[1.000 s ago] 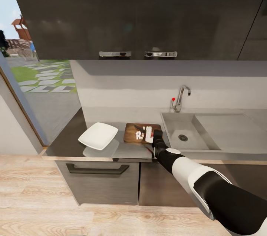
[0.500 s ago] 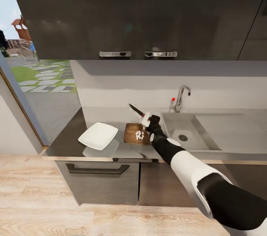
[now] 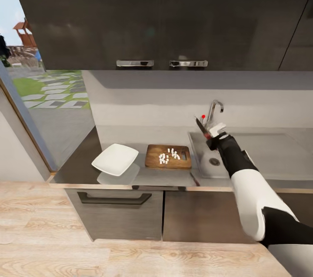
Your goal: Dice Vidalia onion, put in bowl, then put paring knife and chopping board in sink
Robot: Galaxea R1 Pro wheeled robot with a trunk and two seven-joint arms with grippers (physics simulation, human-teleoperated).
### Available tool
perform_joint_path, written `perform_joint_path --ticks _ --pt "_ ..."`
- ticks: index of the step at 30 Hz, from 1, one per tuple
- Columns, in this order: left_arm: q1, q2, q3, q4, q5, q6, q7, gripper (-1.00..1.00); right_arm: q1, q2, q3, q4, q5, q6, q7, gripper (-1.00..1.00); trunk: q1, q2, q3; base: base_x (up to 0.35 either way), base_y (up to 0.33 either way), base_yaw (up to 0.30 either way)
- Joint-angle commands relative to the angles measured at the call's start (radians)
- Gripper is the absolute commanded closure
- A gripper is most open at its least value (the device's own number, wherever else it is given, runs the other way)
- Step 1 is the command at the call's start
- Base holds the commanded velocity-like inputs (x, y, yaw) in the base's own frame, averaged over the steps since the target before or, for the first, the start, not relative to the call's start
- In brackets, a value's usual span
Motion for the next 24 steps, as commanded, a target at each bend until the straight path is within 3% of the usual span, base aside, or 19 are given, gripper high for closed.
perform_joint_path --ticks 1,5,9,12,14,16,20,24 --pt "-0.002 0.005 -0.009 0.004 0.001 -0.008 0.003 -1.00 -0.001 -0.004 -0.036 -0.005 0.007 0.025 0.029 1.00 0.001 -0.002 -0.002 0.000 0.000 0.000" --pt "-0.002 0.010 -0.009 0.004 -0.001 -0.017 -0.001 -1.00 -0.001 -0.010 -0.070 -0.051 0.005 0.151 0.049 1.00 0.001 -0.002 -0.002 0.000 0.000 0.000" --pt "-0.002 0.007 -0.010 0.004 0.001 -0.021 0.001 -1.00 -0.001 -0.008 -0.085 -0.061 0.003 0.205 0.051 1.00 0.001 -0.002 -0.002 0.000 0.000 0.000" --pt "-0.002 0.009 -0.009 0.004 0.002 -0.022 0.002 -1.00 -0.001 -0.008 -0.161 -0.062 0.003 0.264 0.051 1.00 0.001 -0.002 -0.002 0.000 0.000 0.000" --pt "-0.002 0.010 -0.009 0.004 0.002 -0.022 0.003 -1.00 -0.001 -0.009 -0.239 -0.062 0.003 0.279 0.051 1.00 0.001 -0.002 -0.002 0.000 0.000 0.000" --pt "-0.002 0.010 -0.009 0.004 0.003 -0.022 0.003 -1.00 -0.001 -0.011 -0.277 -0.062 0.003 0.293 0.051 1.00 0.001 -0.002 -0.002 0.000 0.000 0.000" --pt "0.015 -0.007 -0.001 0.004 0.019 -0.005 -0.002 -1.00 0.000 0.000 -0.269 -0.079 0.015 0.327 0.069 1.00 0.001 -0.002 -0.002 0.000 0.000 0.000" --pt "0.038 -0.024 0.000 0.004 0.035 0.018 -0.004 -1.00 0.001 0.022 -0.277 -0.067 -0.015 0.325 0.071 1.00 0.001 -0.002 -0.002 0.000 0.000 0.000"
